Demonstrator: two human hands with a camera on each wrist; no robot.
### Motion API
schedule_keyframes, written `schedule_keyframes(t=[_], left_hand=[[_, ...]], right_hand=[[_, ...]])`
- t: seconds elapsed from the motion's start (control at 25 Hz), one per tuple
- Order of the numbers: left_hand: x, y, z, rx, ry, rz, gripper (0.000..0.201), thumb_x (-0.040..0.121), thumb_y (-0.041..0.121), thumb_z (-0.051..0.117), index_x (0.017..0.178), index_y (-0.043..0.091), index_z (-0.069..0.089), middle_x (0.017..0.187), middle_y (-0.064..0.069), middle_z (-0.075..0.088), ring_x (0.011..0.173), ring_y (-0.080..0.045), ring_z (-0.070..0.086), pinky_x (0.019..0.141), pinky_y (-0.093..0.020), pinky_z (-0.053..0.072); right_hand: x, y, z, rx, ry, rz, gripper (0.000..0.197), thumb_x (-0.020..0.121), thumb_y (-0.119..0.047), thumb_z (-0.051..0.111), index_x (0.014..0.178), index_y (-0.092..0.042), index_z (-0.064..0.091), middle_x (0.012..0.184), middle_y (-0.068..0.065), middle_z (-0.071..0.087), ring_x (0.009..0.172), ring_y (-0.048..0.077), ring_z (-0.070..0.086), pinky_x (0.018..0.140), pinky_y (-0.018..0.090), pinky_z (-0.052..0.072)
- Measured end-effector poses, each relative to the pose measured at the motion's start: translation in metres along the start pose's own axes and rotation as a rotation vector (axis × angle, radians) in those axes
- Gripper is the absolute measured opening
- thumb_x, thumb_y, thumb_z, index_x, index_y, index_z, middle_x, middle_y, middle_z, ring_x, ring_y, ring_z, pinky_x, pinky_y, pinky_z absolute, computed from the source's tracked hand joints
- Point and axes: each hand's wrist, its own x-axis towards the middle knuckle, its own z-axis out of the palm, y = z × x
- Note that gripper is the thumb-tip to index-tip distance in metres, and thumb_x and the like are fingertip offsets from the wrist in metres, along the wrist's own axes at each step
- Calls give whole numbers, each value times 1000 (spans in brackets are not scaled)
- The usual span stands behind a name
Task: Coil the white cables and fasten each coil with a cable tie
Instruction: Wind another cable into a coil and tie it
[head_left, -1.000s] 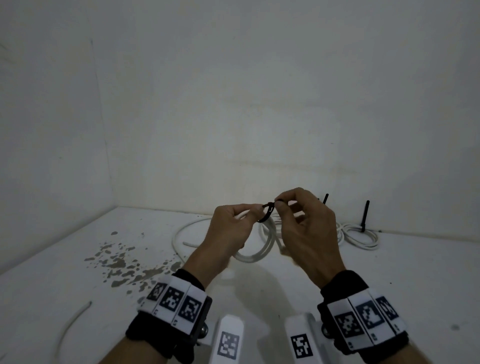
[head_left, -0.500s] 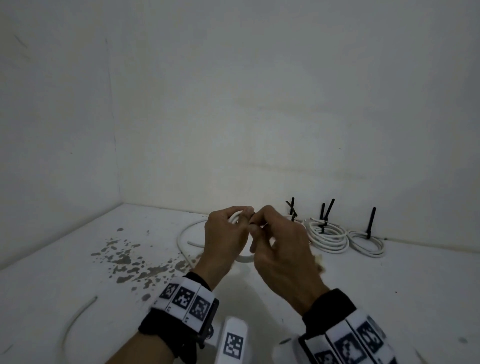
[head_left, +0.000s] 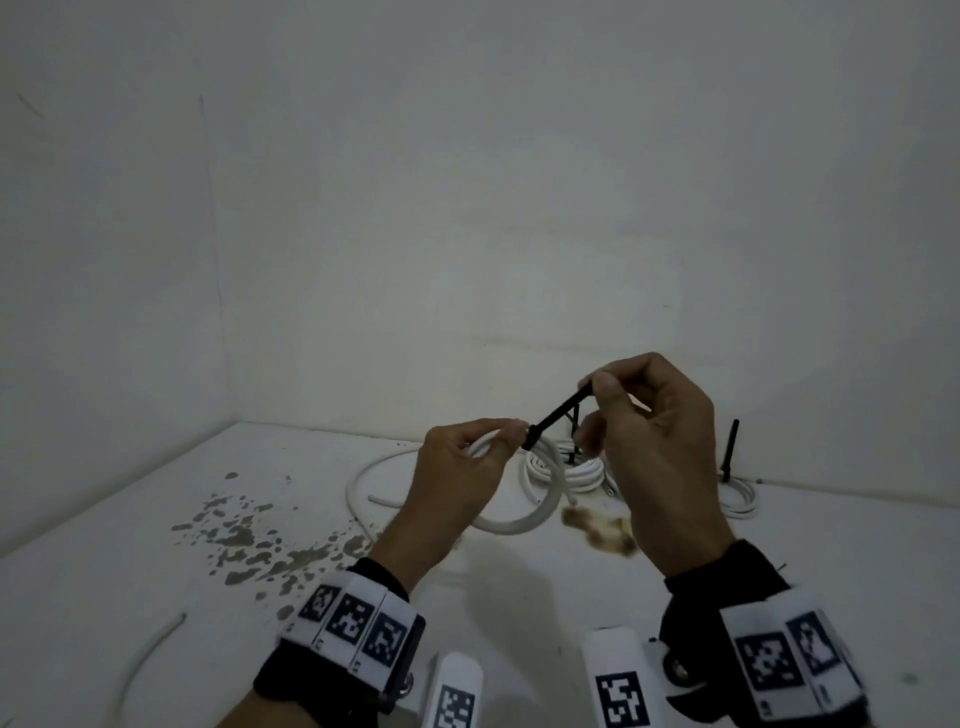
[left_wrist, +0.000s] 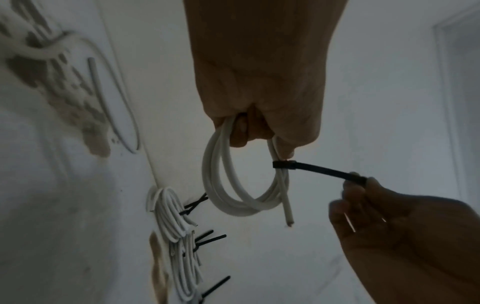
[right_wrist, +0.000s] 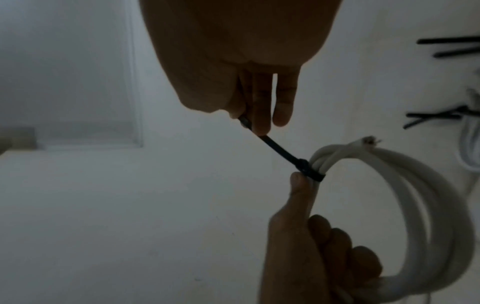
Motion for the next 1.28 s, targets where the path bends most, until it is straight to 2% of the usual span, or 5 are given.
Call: schedule_keyframes(t=[0.12,0.36,0.68,1.0,1.28], left_hand=[[3,6,-2,-185,-4,-284,22,91,34,67,76,22,78,51,2,27,44,-12,22,42,-23,26],[3,12,3,-545,-96,-525,36,101,40,47,107,12,68,43,6,21,34,-7,16,39,-21,19],[10,-6,45,-544,-239,-649,30,98,32,49,73,17,54,51,3,37,40,-10,33,42,-23,31],[20,-26,134,-177,-394,-621,12,93,3,48,90,4,59,88,-12,60,79,-20,60,75,-31,56],[53,-54,221,212,-420,-428,18,85,0,56,92,0,72,94,-15,71,90,-28,67,80,-36,57]], right_hand=[[-1,-3,1,-98,-138,7,7,92,-19,69,94,-14,65,90,0,71,76,13,68,68,28,55],[-11,22,-20,-160,-478,376,73,58,-63,75,126,-49,51,124,-8,60,110,12,63,92,37,56],[-3,46,-65,-73,-381,599,34,85,2,72,116,-10,65,91,22,74,78,31,72,69,42,61],[31,81,-149,-129,18,778,22,84,4,73,100,5,58,89,29,69,64,31,65,52,34,58],[67,113,-216,-249,-68,882,16,82,9,69,98,14,68,84,24,67,67,35,69,63,36,60]])
